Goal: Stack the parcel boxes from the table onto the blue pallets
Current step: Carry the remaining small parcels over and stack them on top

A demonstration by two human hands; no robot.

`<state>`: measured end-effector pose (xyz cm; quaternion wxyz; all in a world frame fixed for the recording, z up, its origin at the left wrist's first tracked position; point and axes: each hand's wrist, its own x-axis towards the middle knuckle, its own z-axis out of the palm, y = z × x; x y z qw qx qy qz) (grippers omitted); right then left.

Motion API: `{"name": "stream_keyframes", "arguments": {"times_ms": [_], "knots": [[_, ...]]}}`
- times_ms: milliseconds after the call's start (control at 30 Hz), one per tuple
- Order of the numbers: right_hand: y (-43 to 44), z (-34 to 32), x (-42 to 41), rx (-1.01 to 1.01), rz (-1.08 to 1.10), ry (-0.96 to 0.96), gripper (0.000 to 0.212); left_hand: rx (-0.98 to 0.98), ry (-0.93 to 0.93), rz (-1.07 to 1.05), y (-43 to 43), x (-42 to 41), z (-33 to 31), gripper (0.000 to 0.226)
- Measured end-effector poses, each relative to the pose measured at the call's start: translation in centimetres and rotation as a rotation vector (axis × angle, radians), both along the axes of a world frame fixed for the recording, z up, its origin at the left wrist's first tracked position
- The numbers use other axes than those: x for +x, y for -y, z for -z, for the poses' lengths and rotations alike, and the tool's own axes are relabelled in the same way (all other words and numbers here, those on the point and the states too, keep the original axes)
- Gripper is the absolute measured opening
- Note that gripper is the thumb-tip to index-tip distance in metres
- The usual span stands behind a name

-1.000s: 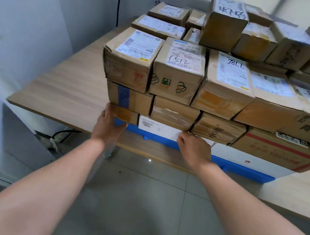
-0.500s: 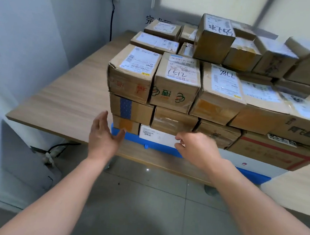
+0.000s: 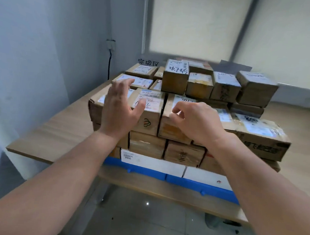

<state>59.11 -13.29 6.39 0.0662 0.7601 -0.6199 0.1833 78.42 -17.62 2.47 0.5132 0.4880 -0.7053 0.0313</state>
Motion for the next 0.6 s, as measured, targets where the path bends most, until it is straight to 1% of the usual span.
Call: {"name": "stream_keyframes", "arguments": {"times_ms": [100, 200, 300, 367, 467, 533, 600], "knots": [[0.8, -0.9, -3.3, -0.021, 0.091, 0.011, 0.025, 0.063, 0.086, 0.027, 0.8, -4.1, -1.7, 0.061], [1.5, -1.6, -7.0, -0.034, 0.151, 0.026, 0.023, 0.125, 0.131, 0.033, 2.3, -7.3, -2.9, 0.063], [2.2, -2.3, -10.8, -0.078, 0.216, 0.043, 0.026, 0.246, 0.164, -0.016, 4.5, -9.5, -3.6, 0.067], [3.1, -2.9, -13.0, -0.113, 0.267, 0.053, 0.030, 0.291, 0.214, -0.061, 5.8, -10.9, -4.2, 0.069], [4.6, -3.7, -15.7, -0.151, 0.311, 0.012, 0.035, 0.276, 0.307, -0.113, 7.2, -13.1, -5.6, 0.067], [5.7, -4.3, -17.4, -0.177, 0.335, -0.019, 0.036, 0.276, 0.345, -0.147, 7.9, -14.5, -6.3, 0.066], [6.5, -4.7, -19.2, -0.184, 0.360, -0.011, 0.038, 0.288, 0.370, -0.185, 8.4, -15.5, -6.6, 0.066]]}}
